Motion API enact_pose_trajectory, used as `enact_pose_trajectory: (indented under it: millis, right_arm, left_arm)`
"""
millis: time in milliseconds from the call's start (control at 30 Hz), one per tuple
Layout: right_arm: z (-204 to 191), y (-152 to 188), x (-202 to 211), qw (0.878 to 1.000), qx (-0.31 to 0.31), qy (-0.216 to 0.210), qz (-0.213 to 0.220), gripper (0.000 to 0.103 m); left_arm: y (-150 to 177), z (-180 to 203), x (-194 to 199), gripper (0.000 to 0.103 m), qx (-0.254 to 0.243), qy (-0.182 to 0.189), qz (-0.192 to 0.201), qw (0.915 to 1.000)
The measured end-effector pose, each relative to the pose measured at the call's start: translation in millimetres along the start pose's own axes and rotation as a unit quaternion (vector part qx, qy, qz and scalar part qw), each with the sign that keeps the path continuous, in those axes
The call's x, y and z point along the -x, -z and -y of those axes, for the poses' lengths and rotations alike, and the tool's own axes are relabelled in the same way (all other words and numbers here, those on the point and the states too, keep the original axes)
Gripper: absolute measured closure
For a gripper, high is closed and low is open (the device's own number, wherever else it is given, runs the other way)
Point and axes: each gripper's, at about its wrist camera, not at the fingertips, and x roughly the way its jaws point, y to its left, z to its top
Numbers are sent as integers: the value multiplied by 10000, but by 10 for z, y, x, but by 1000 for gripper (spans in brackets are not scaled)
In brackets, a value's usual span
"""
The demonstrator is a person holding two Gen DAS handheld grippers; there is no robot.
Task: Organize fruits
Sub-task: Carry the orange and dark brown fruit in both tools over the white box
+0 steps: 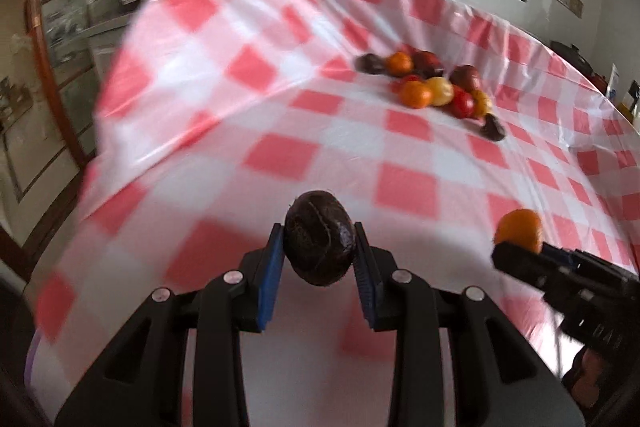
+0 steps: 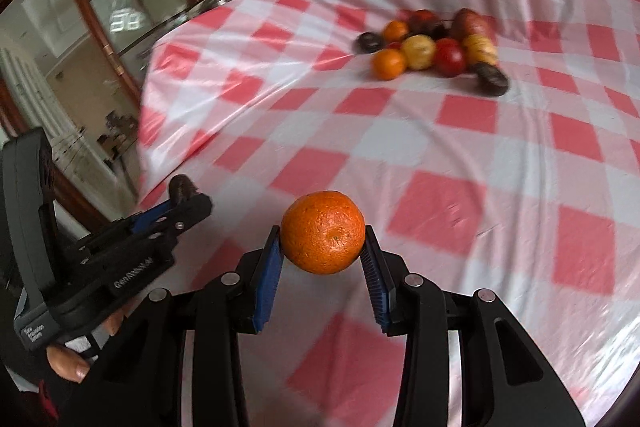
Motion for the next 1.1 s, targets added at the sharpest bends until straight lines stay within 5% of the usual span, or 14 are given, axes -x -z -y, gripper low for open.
enact_pose_trajectory:
  millis: [333,633,767,1100]
  right_arm:
    - [-896,335,-126,9936,809,-634,-477,64]
    - [-1491,531,-252,9811,1494,-990,-726,64]
    - [-1983,785,-354,9623,2197,-1284,-965,64]
    - [-2882,1497,-633,8991,3912,-1379,-1401,63]
  left_arm:
    - [619,-1057,542,69,594,-466,-252,9968]
    - [1054,-1928,1161,69,1553,-558,78,9863]
    - [1219,-2226,1301,69,1838,-877,223,9788]
    - [1824,-2845,897,69,2672,-1308,-652,9525]
